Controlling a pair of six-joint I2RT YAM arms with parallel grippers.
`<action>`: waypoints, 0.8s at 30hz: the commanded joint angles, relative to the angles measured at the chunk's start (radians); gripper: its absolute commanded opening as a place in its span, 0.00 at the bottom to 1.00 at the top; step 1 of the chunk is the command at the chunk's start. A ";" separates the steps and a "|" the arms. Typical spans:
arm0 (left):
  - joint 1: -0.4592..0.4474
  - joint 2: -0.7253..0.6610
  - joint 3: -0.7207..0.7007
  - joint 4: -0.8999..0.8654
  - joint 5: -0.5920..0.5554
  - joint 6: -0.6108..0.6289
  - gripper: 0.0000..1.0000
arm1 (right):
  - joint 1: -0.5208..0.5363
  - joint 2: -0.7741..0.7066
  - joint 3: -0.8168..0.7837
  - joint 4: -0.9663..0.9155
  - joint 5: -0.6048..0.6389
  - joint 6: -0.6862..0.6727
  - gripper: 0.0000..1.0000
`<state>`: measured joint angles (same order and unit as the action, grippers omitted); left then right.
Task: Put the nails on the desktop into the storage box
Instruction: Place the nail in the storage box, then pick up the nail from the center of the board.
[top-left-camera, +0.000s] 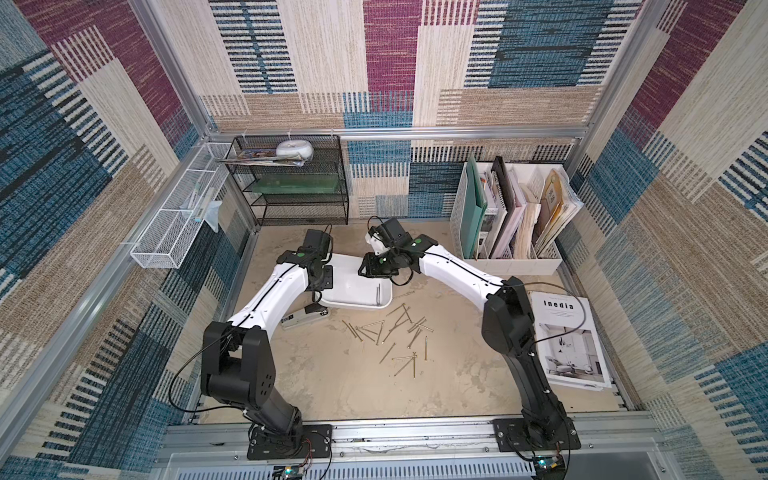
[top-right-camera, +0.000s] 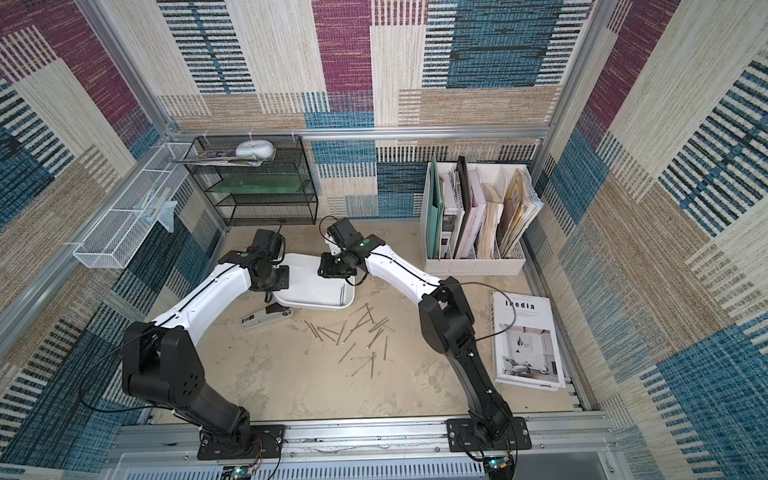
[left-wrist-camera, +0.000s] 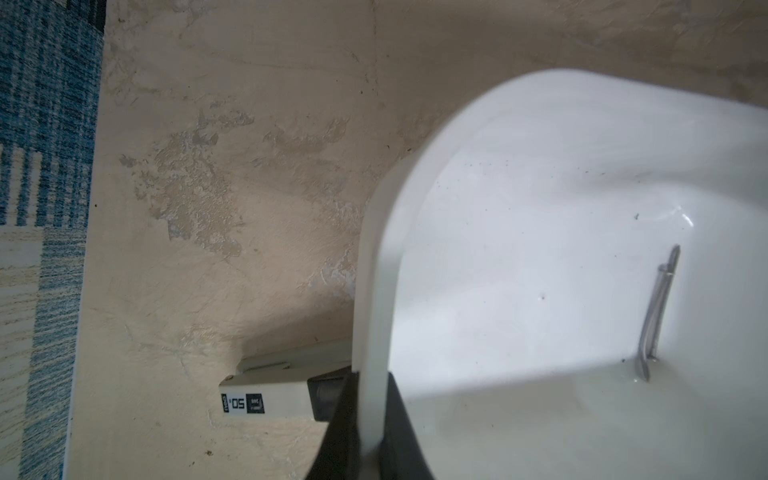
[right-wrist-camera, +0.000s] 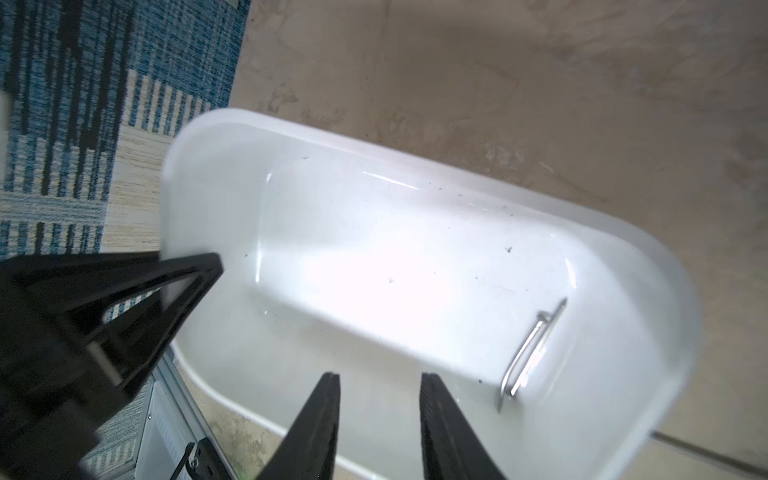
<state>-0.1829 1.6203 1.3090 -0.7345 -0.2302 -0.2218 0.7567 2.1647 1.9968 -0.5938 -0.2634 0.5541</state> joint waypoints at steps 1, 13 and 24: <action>0.000 -0.001 0.005 0.007 -0.007 0.004 0.00 | -0.005 -0.118 -0.135 -0.054 0.117 -0.025 0.39; 0.005 0.006 0.009 0.004 -0.006 0.009 0.00 | -0.100 -0.159 -0.485 0.018 0.115 0.058 0.40; 0.008 0.002 0.011 0.001 -0.003 0.011 0.00 | -0.128 0.005 -0.285 -0.047 0.156 -0.016 0.37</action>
<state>-0.1783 1.6222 1.3102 -0.7345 -0.2359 -0.2173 0.6277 2.1494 1.6749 -0.6090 -0.1158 0.5877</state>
